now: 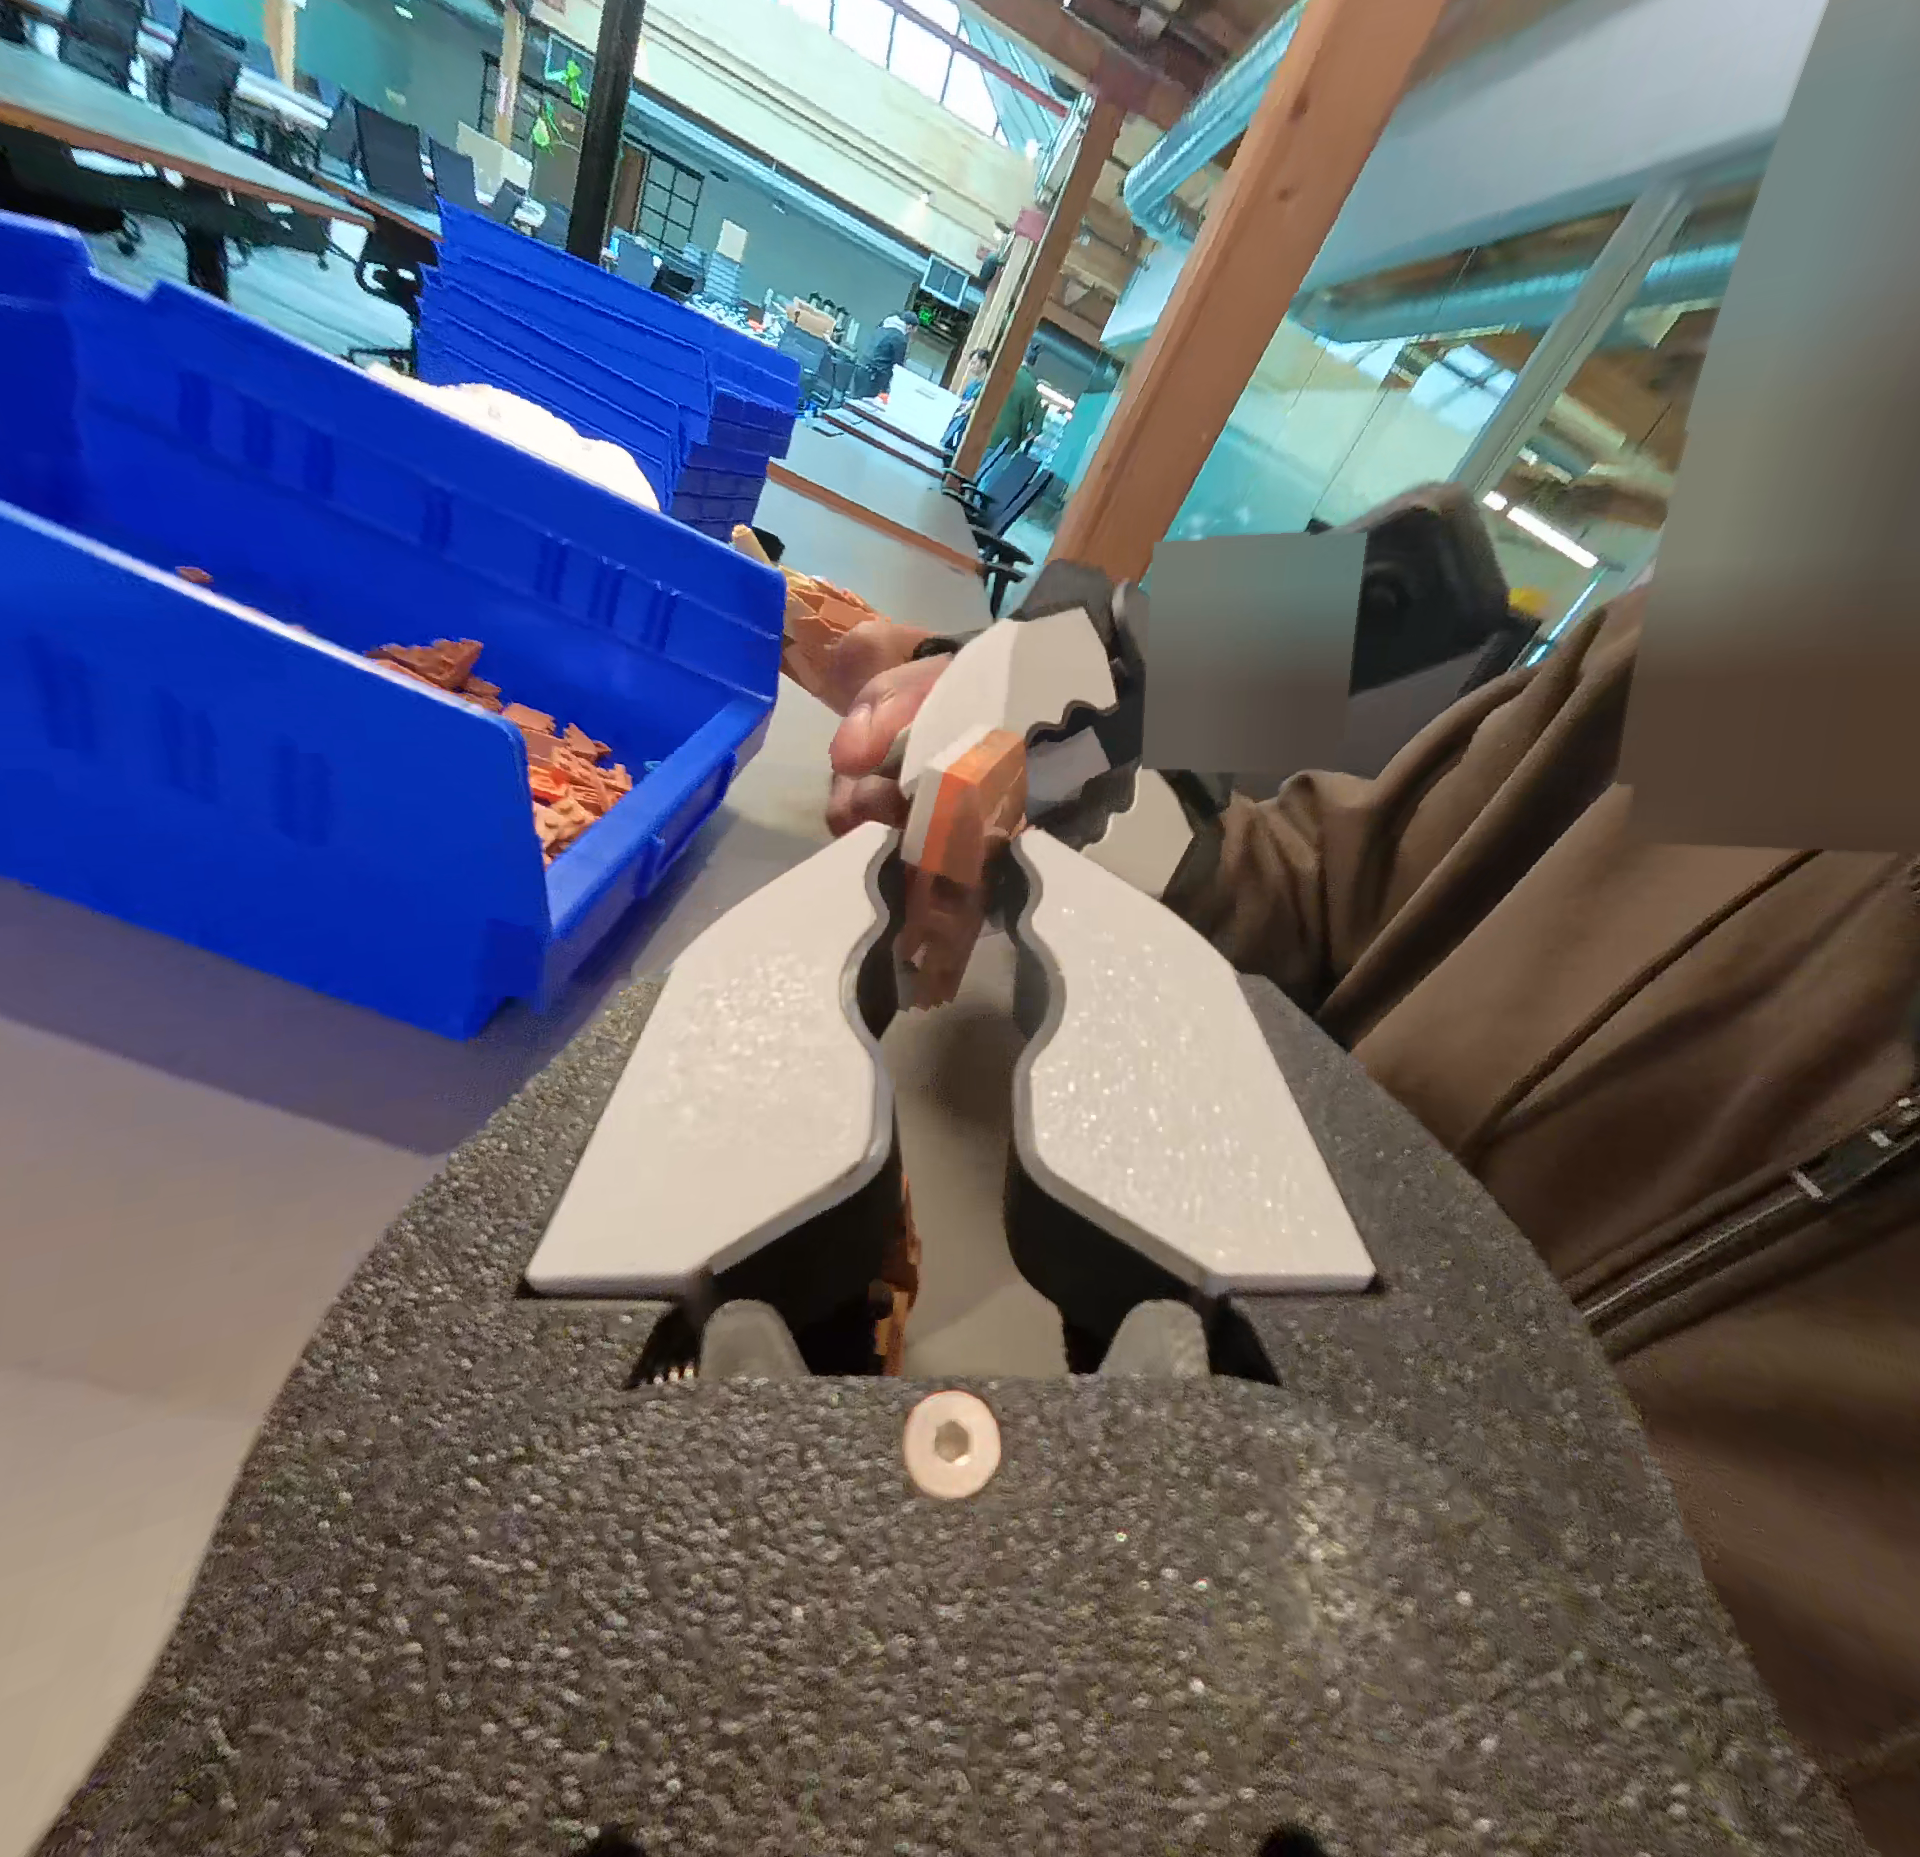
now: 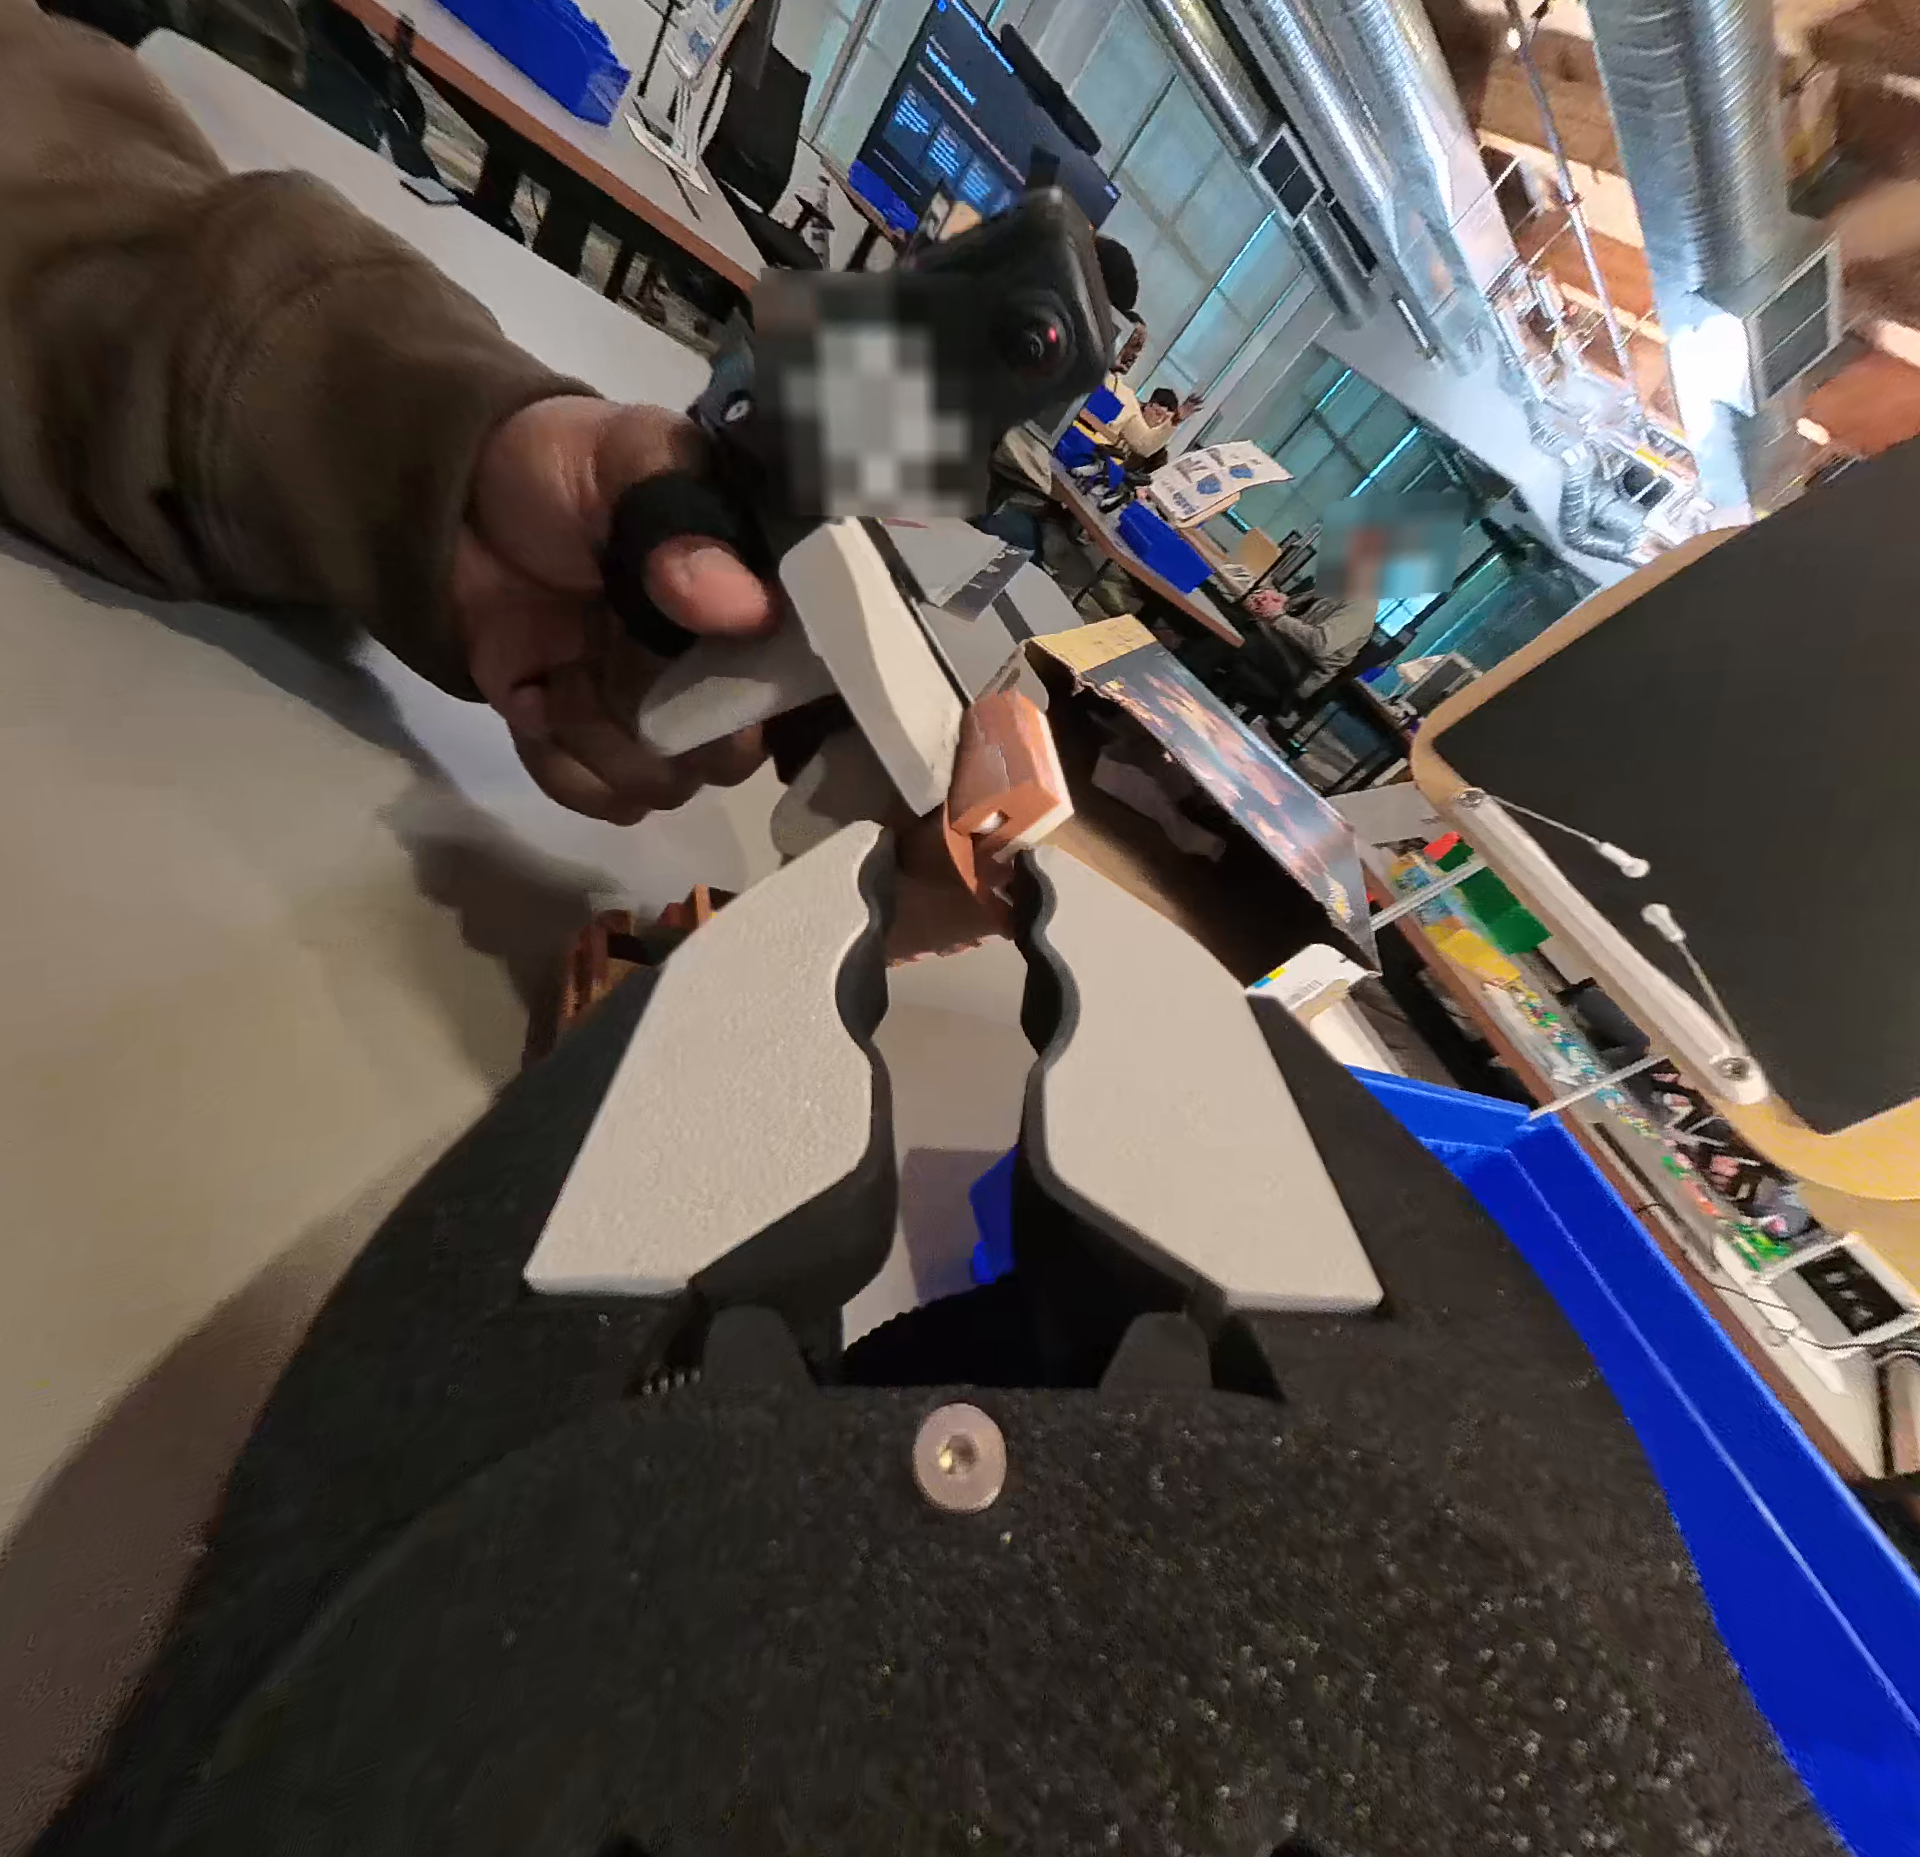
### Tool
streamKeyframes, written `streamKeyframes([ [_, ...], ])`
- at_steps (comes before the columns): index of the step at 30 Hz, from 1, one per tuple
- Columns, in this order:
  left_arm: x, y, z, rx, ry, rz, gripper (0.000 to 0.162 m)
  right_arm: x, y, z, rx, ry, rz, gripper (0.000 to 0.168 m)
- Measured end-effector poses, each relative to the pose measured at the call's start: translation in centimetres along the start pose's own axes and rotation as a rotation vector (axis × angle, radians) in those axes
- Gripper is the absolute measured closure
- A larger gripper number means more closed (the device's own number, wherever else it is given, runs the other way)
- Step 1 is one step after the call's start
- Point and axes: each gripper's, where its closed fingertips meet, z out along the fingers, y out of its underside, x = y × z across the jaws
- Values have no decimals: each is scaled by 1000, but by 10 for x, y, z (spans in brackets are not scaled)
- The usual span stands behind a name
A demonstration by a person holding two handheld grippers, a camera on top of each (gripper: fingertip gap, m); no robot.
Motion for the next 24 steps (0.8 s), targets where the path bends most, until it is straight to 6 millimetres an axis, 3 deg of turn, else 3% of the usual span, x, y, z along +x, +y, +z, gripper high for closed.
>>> streamKeyframes([
  [13, 3, -1, 0, 52, 97, -300, 145, 0, -4, -2, 8, 83, -202, 147],
  [20, 6, -3, 1, 88, 148, -409, 144, 1, -8, -4, 40, 79, -183, 147],
  [24, 5, -3, 1, 67, 111, -311, 144, 2, -8, -3, 61, 29, -52, 147],
])
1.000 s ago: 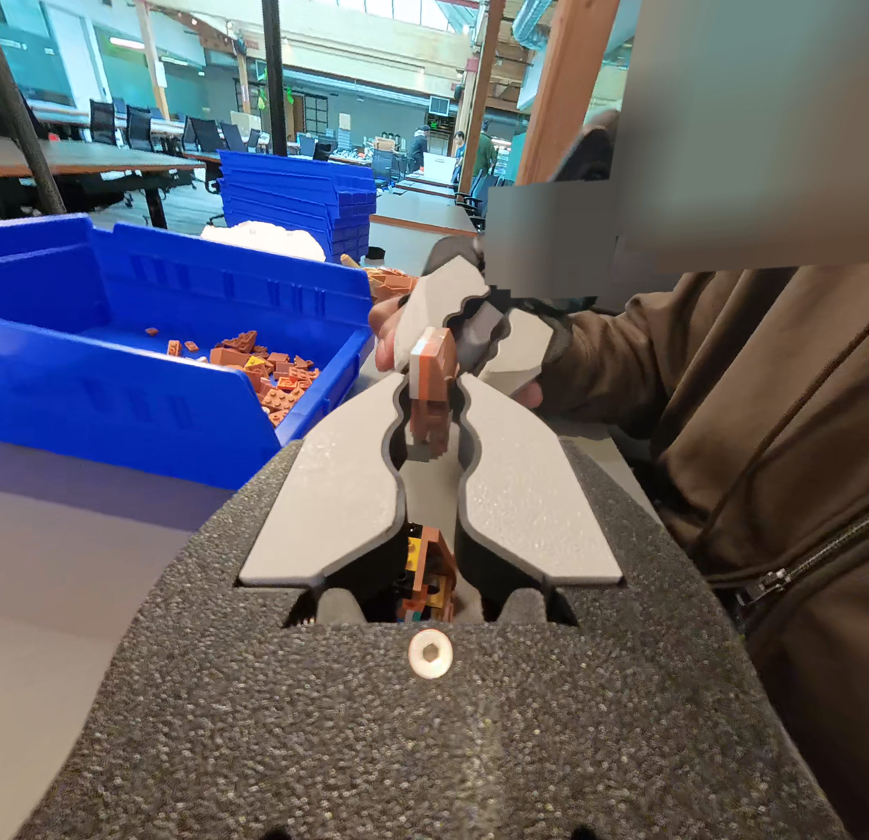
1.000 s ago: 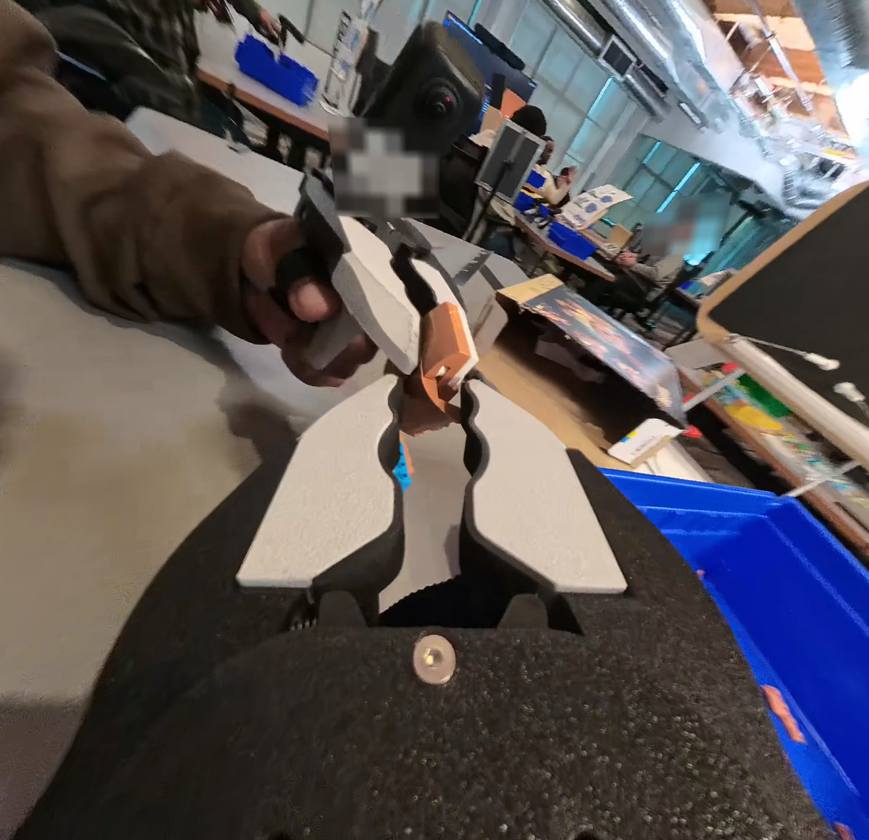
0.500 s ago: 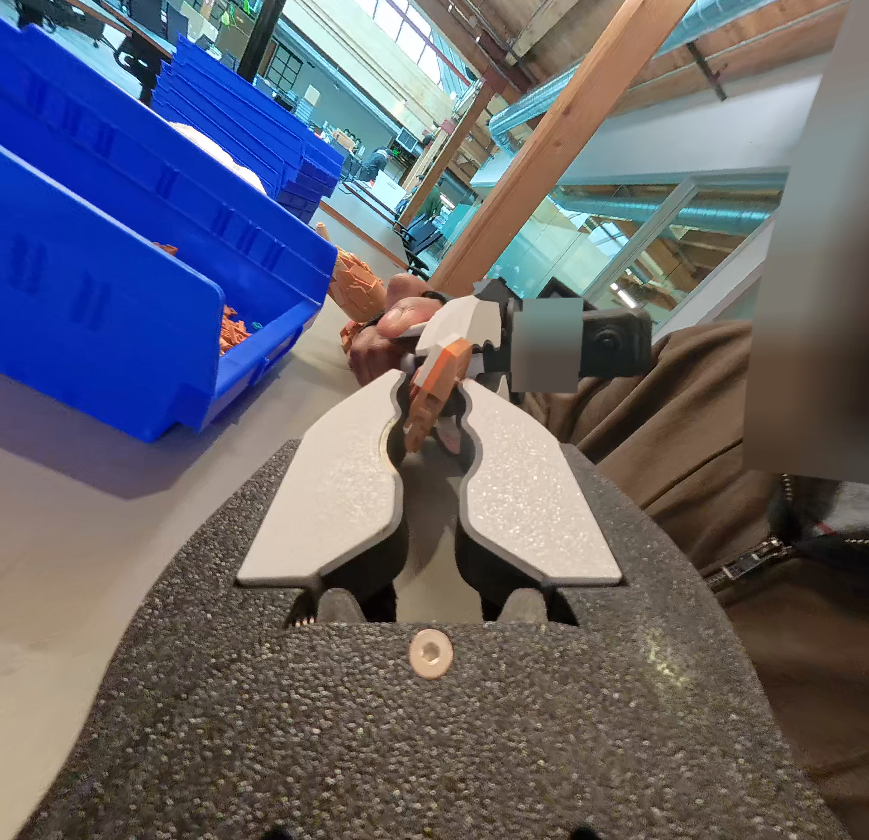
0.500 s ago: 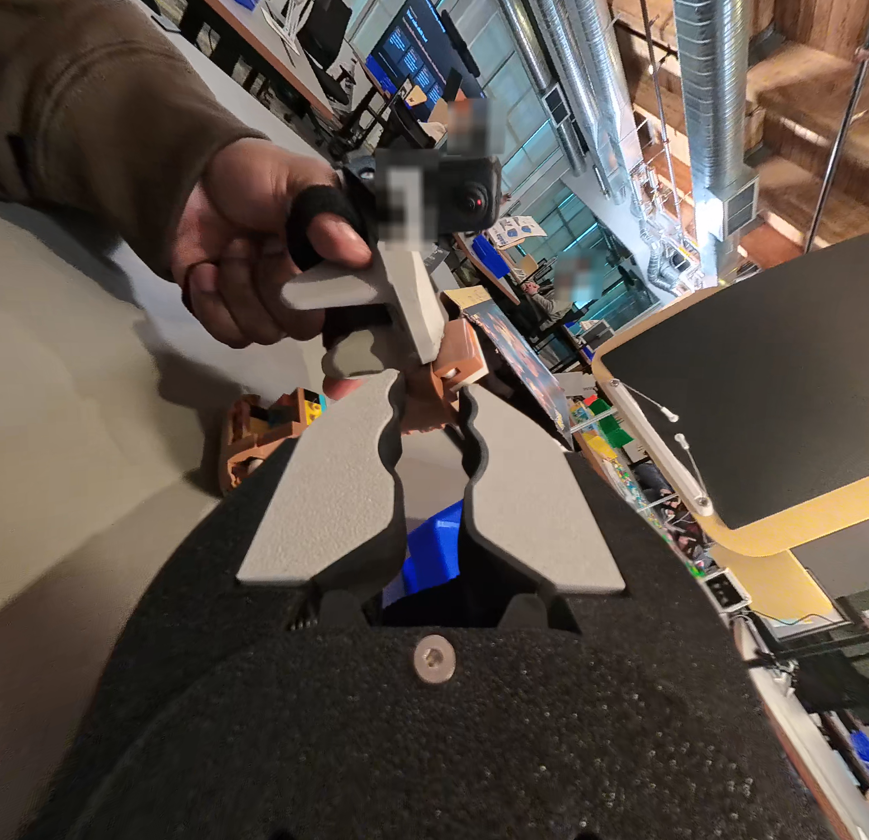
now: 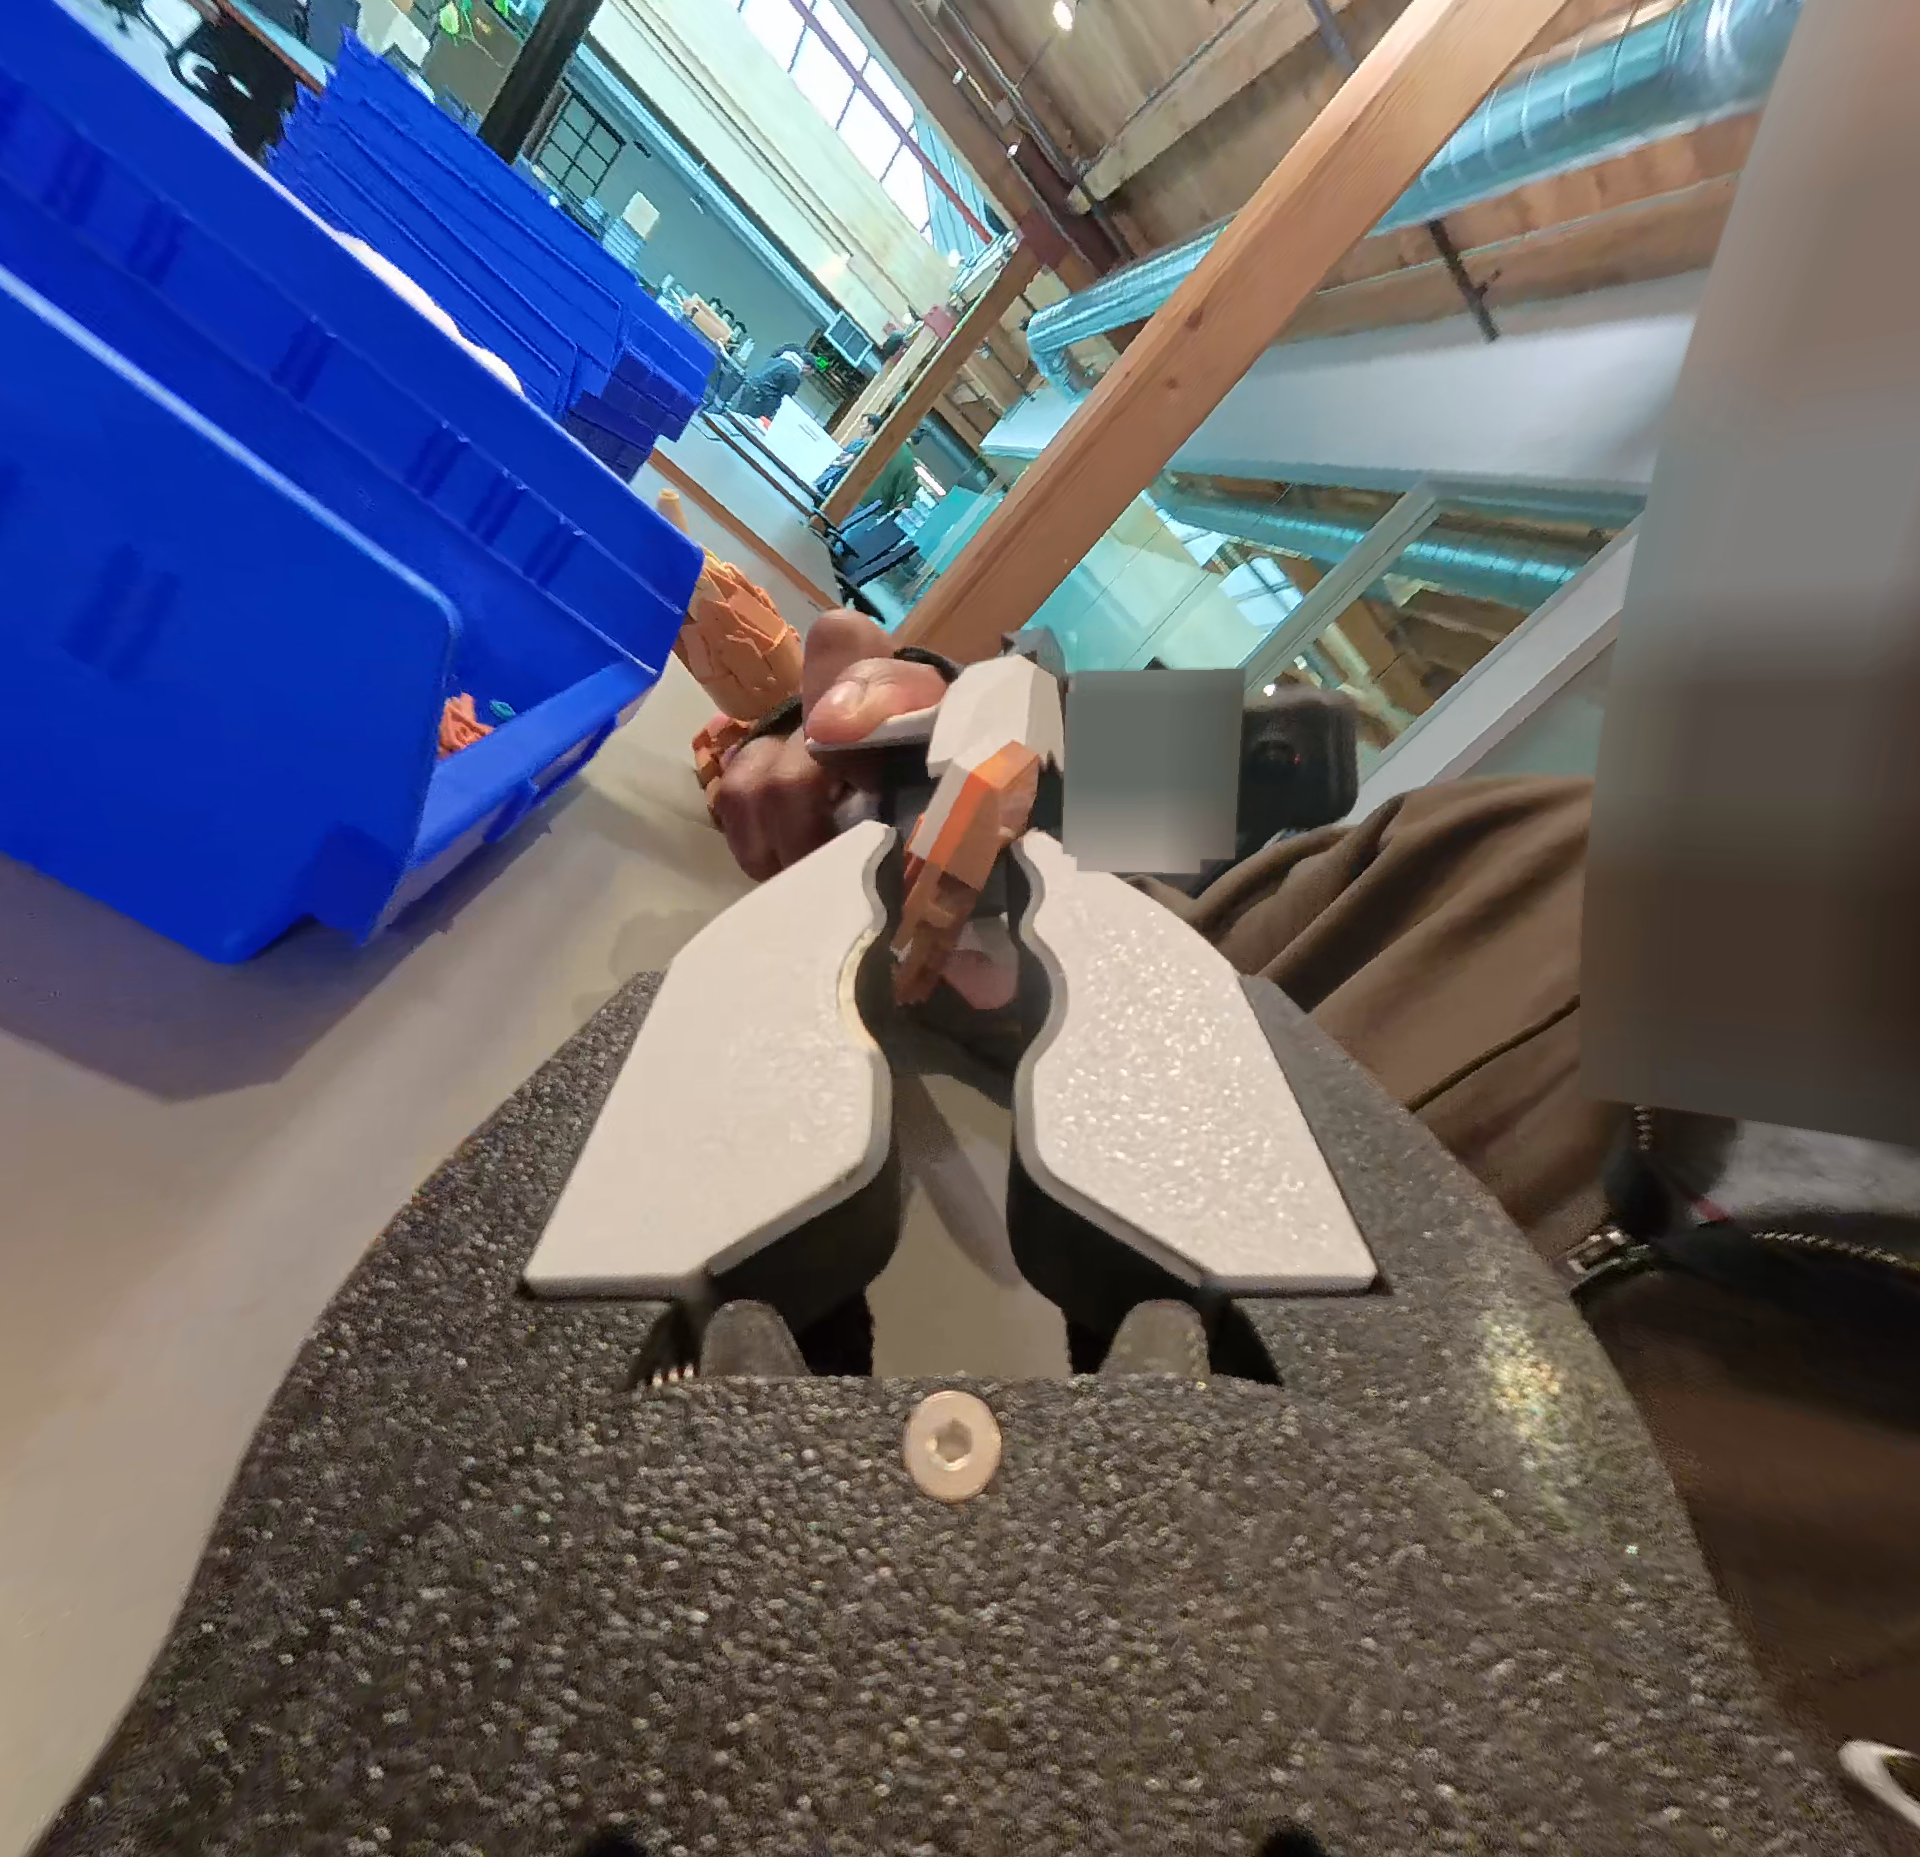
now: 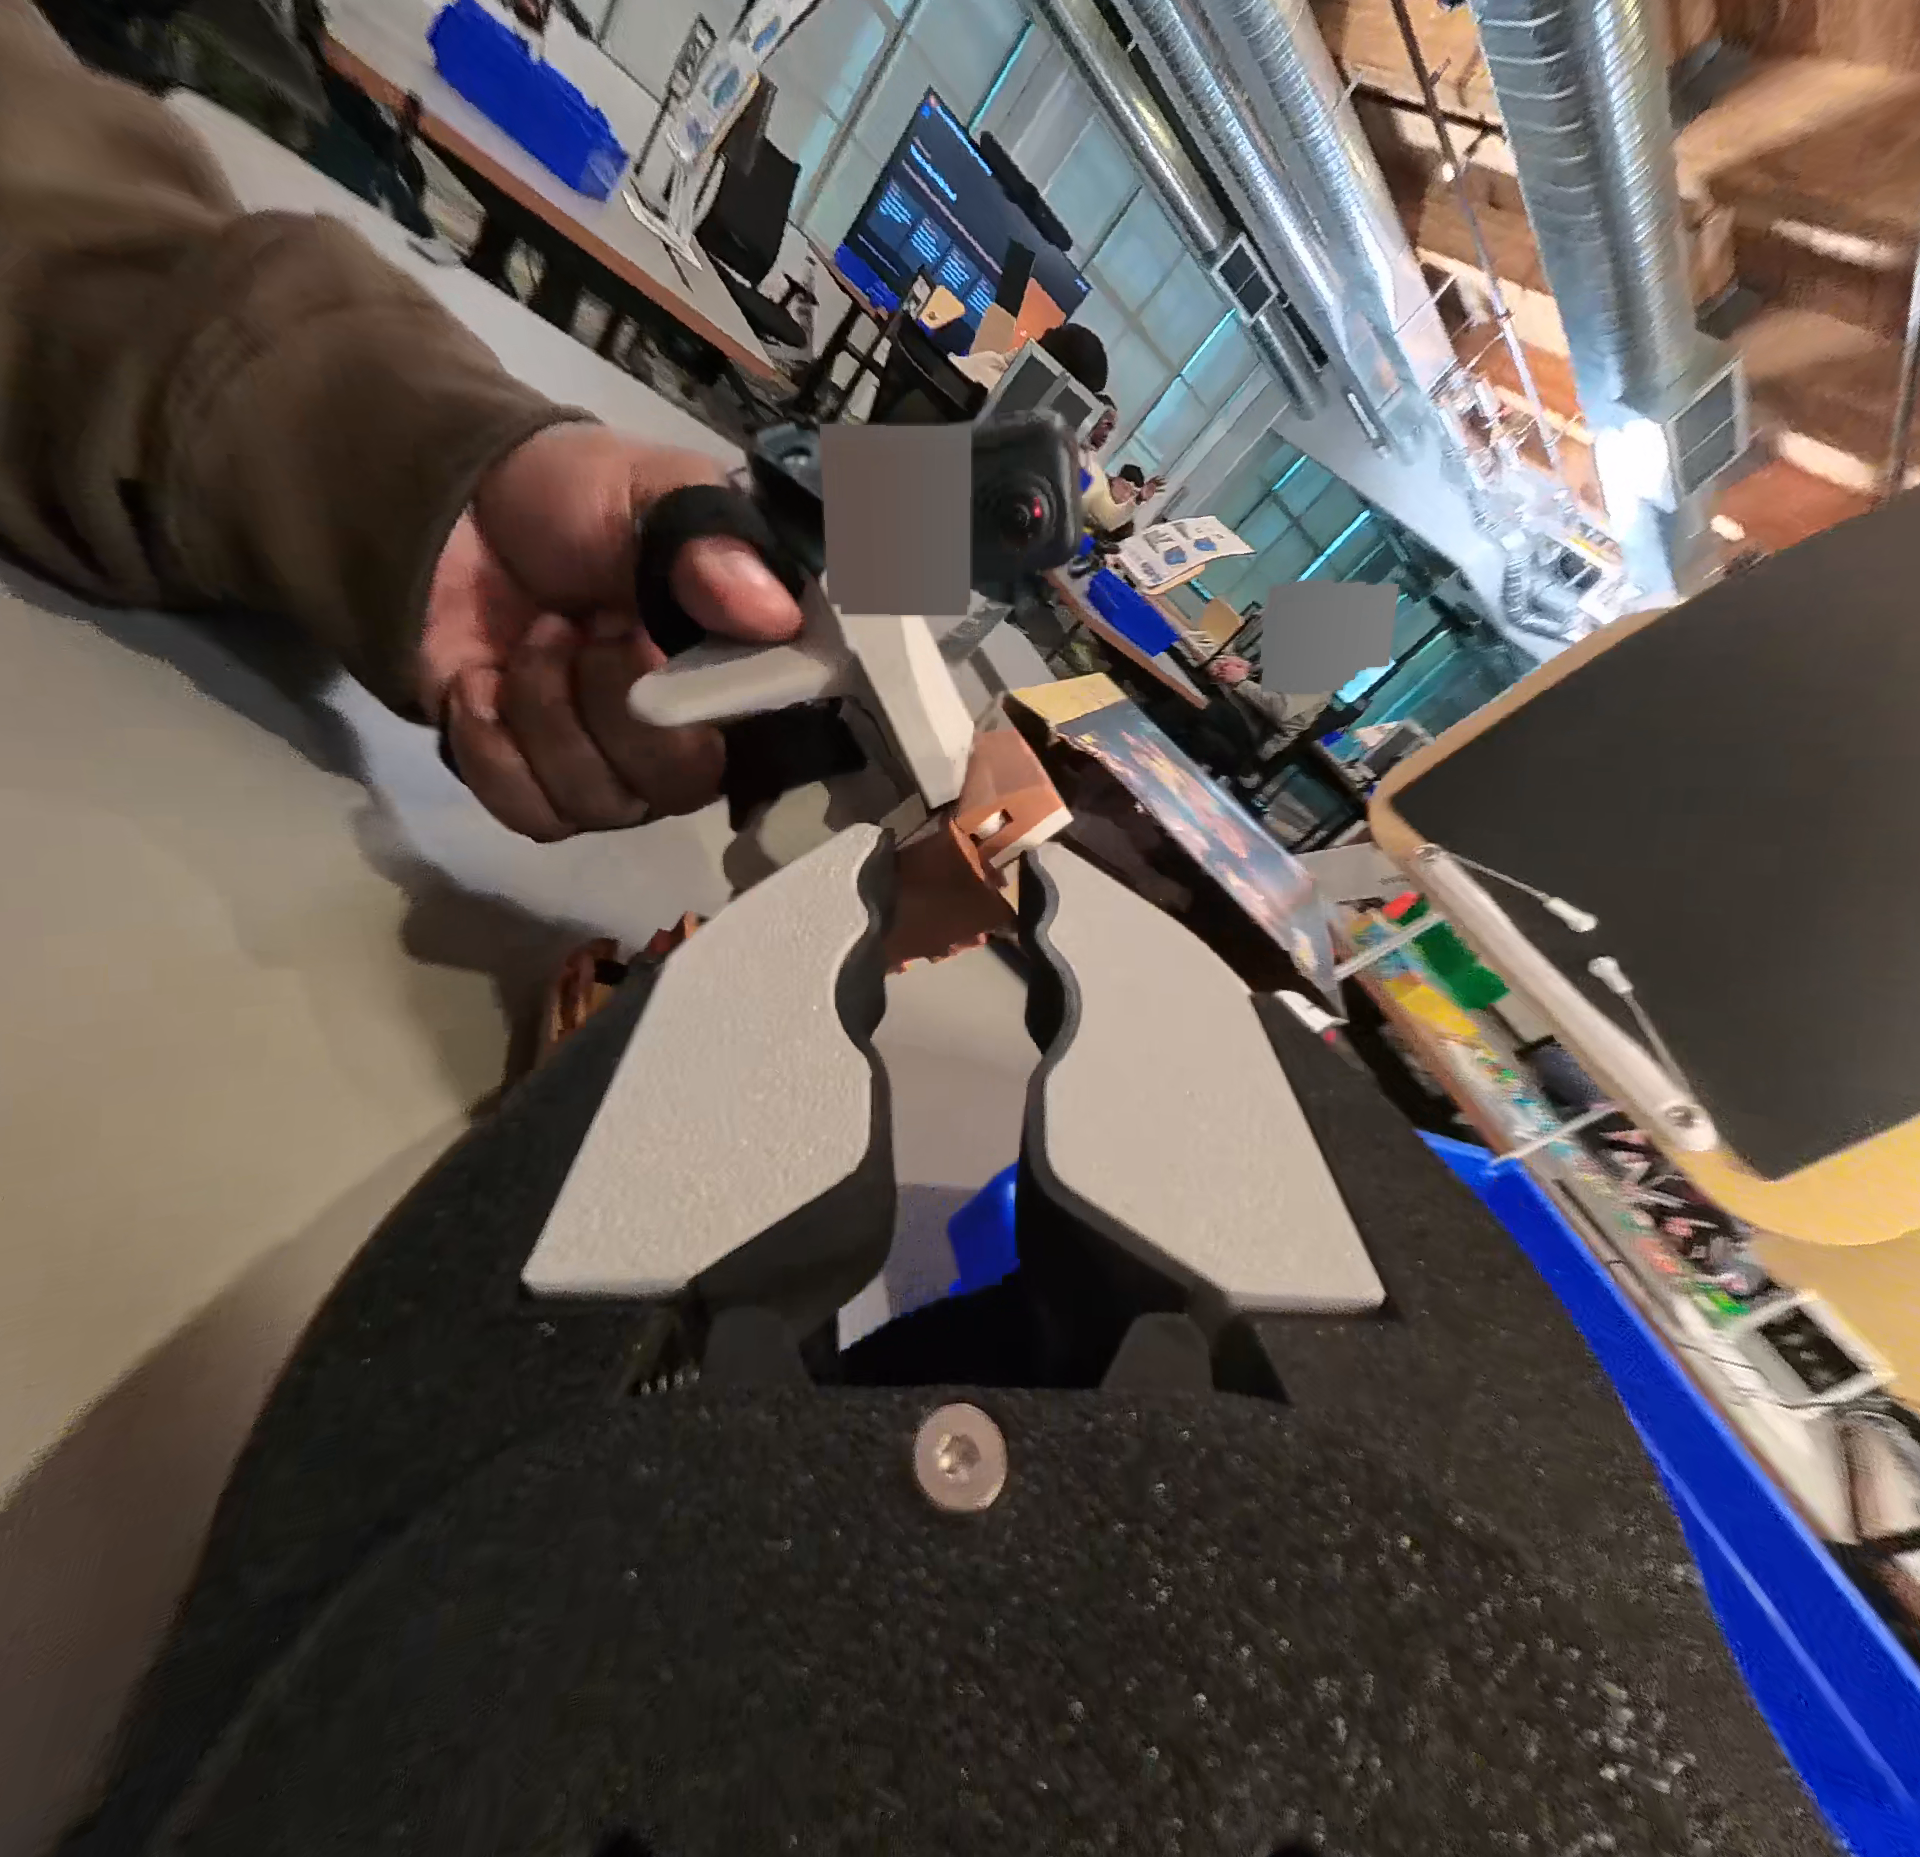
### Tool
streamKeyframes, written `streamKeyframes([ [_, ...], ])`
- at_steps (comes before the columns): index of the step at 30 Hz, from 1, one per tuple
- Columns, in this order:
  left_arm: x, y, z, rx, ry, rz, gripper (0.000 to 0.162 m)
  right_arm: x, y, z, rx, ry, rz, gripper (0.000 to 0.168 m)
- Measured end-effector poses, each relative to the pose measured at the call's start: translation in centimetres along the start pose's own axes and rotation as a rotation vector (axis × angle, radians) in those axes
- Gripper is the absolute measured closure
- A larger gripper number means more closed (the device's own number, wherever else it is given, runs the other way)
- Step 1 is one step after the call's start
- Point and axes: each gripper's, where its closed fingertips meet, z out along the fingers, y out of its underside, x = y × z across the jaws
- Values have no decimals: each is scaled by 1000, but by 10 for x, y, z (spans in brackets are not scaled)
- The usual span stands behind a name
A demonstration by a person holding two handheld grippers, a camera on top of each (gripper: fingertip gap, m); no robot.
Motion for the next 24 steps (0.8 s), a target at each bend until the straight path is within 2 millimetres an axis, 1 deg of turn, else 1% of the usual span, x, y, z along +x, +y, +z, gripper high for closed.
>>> streamKeyframes([
  [2, 0, 0, 1, -17, -34, 78, 143, 1, 1, -1, 7, -20, 50, 148],
  [5, -7, 1, 1, -40, -101, 154, 137, 2, 3, -2, 5, -38, 100, 150],
  [8, -6, 2, 1, -53, -101, 207, 135, 0, 2, -3, 11, -78, 143, 151],
  [13, 1, -4, 0, -27, -101, 318, 132, -10, 2, -2, 7, -150, 189, 151],
  [14, 2, -3, -1, -36, -100, 340, 133, -12, 2, -2, 6, -164, 196, 151],
  [16, 3, 0, 0, -59, -103, 388, 140, -14, 3, -1, -3, -171, 196, 151],
  [18, 3, 1, -1, -81, -112, 412, 143, -14, 5, 0, -11, -173, 194, 150],
  [20, 4, 1, -3, -96, -111, 409, 149, -9, 11, 2, -42, -130, 190, 146],
  [24, 0, -2, -4, -82, -147, 429, 151, -6, 14, 3, -48, -132, 263, 145],
])
